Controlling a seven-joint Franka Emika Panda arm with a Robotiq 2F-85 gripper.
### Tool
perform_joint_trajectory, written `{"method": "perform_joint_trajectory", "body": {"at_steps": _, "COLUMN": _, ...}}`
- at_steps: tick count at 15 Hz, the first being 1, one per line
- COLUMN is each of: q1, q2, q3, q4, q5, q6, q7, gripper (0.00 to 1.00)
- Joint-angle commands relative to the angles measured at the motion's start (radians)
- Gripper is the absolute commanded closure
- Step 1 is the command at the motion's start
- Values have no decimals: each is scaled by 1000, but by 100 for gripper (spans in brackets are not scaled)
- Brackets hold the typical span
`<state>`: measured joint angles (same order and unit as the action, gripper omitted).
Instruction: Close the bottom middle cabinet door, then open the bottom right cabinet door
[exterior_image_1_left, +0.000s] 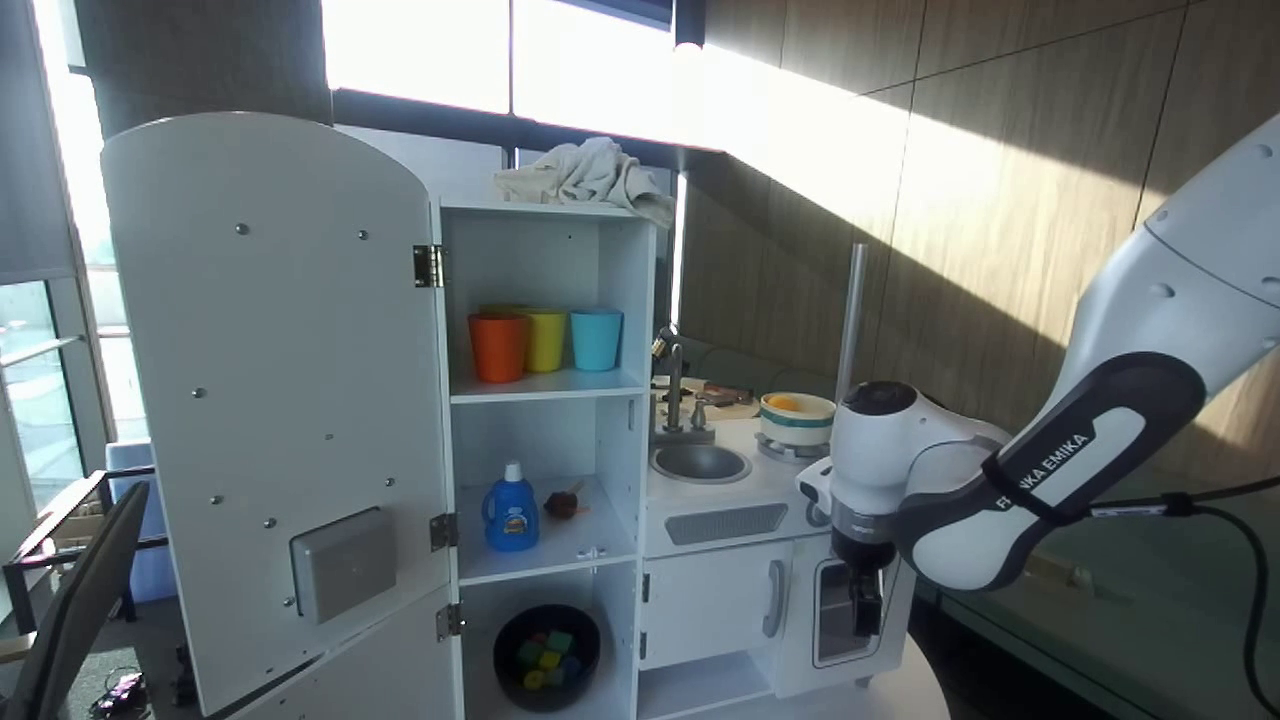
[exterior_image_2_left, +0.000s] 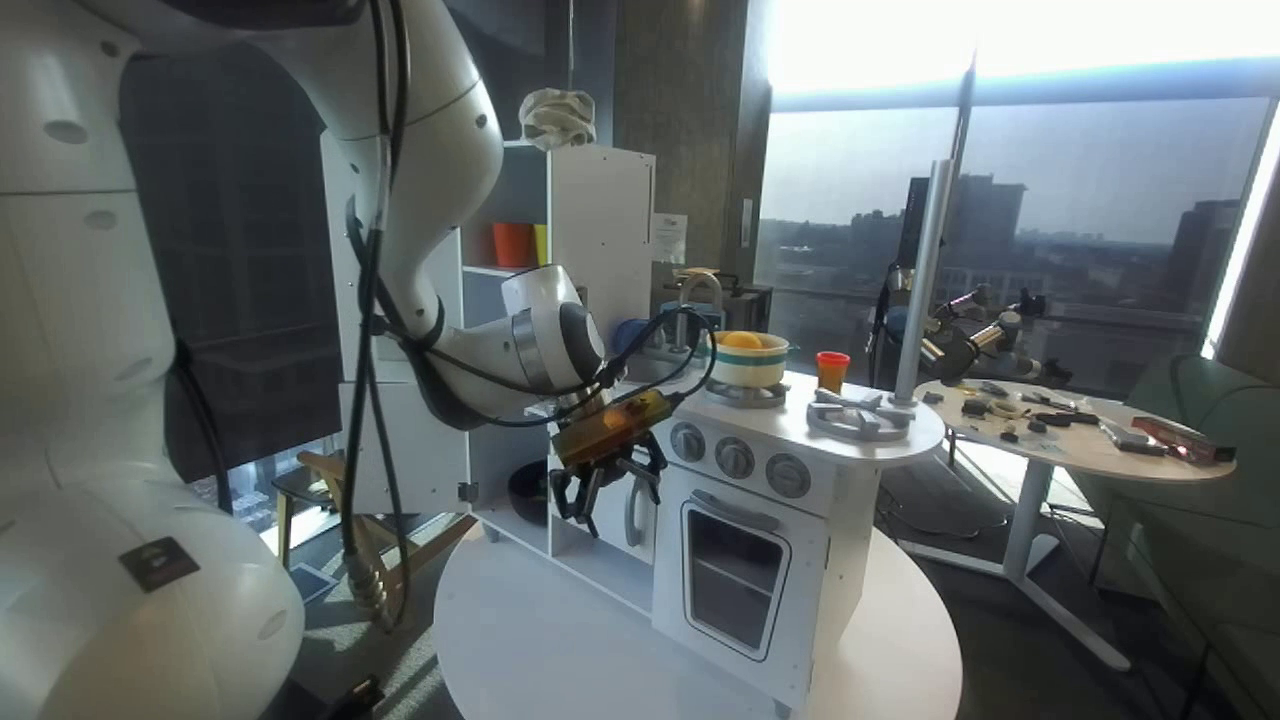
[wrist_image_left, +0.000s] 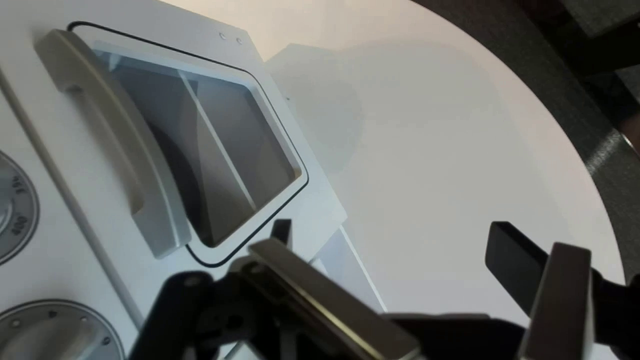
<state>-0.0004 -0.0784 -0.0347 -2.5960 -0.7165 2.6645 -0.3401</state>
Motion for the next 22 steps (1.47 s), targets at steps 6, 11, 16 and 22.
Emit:
{"method": "perform_joint_trajectory", "body": {"at_steps": 6, "q1": -63, "q2": 36, "q3": -11, "q4": 124, "q5": -210, "q6": 39, "q7": 227, "gripper": 0}}
{"method": "perform_joint_trajectory", "body": {"at_steps": 11, "q1": -82, "q2": 101, "q3": -24, "q4": 150, "q5": -214, "q6": 35, "q7": 261, "gripper": 0}}
{"method": "perform_joint_trajectory", "body": {"at_steps": 16, "q1": -88, "q2": 156, "q3": -38, "q4": 193, "q5": -300, "q6": 67, "q7": 364, "gripper": 0}}
{"method": "perform_joint_trajectory", "body": {"at_steps": 22, "q1": -85, "q2": 215, "q3": -37, "q4": 241, "q5": -311, "q6": 43, "q7": 435, "gripper": 0}}
